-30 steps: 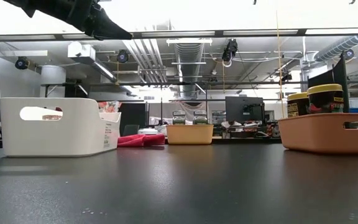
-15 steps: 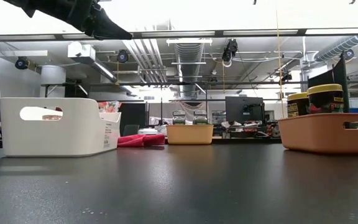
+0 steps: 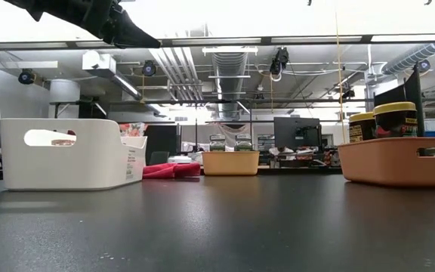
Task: Sort spices by type
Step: Put the yellow seasoning bottle into the orange bin
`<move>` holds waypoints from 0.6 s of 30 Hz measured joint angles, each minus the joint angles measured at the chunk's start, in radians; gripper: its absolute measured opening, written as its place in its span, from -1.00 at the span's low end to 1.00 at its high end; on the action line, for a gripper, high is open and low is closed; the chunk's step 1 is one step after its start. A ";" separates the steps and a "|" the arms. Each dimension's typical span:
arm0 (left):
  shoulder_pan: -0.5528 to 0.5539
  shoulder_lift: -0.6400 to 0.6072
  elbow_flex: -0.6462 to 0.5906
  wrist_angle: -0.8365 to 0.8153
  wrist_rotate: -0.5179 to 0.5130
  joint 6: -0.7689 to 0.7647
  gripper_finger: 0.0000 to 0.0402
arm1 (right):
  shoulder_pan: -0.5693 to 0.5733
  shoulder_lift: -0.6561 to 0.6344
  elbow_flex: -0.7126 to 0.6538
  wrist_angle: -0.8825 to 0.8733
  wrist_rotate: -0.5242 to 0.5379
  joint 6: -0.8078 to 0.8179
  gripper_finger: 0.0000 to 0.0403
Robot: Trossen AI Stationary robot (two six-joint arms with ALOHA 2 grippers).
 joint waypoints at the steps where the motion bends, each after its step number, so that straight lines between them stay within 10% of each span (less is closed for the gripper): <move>1: 0.000 0.000 0.000 0.000 0.000 0.000 -1.00 | -0.021 0.000 0.029 -0.059 0.017 -0.023 0.08; 18: 0.000 0.000 0.000 -0.018 0.000 -0.012 -1.00 | -0.608 0.008 0.081 -0.165 0.183 -0.802 0.08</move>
